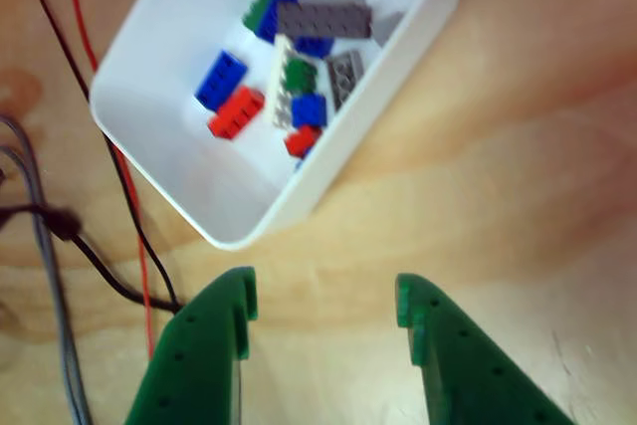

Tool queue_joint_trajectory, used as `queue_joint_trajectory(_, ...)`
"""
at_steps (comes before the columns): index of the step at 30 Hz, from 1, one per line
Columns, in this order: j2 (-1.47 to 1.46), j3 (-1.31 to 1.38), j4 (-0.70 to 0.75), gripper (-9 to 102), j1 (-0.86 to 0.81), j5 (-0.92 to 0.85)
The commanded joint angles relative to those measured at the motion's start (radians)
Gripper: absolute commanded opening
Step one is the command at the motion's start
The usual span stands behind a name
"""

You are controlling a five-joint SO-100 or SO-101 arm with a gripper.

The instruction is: Put all lego bricks in the bin.

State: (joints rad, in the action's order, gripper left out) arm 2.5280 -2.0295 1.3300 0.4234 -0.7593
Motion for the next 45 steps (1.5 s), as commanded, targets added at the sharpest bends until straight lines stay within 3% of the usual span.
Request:
queue_joint_trajectory(1, 0.12, -0.002, 0.149, 16, -0.026, -0.043)
queue_joint_trajectory(4, -0.012, 0.14, 0.164, 15, -0.097, -0.067)
queue_joint_trajectory(11, -0.032, 0.158, 0.176, 15, -0.114, -0.046)
queue_joint_trajectory(25, 0.038, 0.008, 0.091, 13, -0.173, -0.169)
queue_joint_trajectory(31, -0.003, -0.106, 0.006, 12, -0.341, -0.489)
queue_joint_trajectory(35, 0.048, -0.414, -0.279, 17, -0.515, -0.736)
queue_joint_trajectory(45, -0.377, -0.557, -0.828, 19, -0.472, -0.399)
